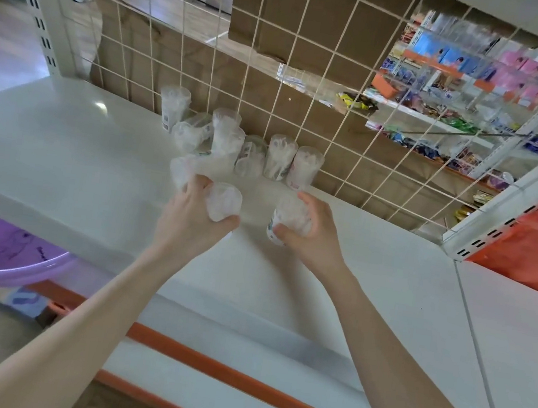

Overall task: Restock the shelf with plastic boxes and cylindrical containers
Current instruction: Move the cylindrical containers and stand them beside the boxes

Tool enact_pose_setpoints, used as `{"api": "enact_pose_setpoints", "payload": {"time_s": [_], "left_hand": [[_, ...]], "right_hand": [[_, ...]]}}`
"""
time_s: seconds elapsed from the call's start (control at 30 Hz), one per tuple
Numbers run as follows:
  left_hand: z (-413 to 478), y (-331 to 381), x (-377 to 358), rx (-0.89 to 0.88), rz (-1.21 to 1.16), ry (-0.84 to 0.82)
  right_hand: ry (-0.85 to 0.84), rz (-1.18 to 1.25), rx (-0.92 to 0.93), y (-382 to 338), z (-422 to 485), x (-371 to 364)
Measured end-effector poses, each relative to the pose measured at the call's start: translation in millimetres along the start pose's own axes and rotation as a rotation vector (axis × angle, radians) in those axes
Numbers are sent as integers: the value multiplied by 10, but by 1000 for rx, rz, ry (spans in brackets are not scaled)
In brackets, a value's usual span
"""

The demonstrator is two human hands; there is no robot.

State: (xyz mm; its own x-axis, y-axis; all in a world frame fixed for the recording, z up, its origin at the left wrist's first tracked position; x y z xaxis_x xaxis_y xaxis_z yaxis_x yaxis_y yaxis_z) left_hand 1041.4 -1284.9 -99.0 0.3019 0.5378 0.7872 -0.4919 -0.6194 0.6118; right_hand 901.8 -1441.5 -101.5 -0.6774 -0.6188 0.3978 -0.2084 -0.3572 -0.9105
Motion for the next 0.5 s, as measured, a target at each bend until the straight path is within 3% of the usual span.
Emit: {"api": "enact_pose_setpoints", "payload": {"time_s": [0.5], "left_hand": [[-292, 62, -64, 7, -157, 73]], "right_hand": [[152, 0, 55, -10, -285, 220]]}}
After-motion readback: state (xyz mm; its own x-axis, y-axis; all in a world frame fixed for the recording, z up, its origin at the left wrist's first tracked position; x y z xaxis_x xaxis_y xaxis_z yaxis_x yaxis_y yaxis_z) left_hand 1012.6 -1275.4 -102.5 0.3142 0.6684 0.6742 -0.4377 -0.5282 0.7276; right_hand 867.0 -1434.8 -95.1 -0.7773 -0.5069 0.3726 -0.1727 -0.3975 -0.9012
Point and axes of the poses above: each hand's wrist, its own z-axis towards the middle knuckle, its own x-axis out of the back of the hand, y = z × x, the point moved 9 cm from there along z, towards the middle knuckle, and after that the axes turned 14 degrees about z, right-handed, at the moved point
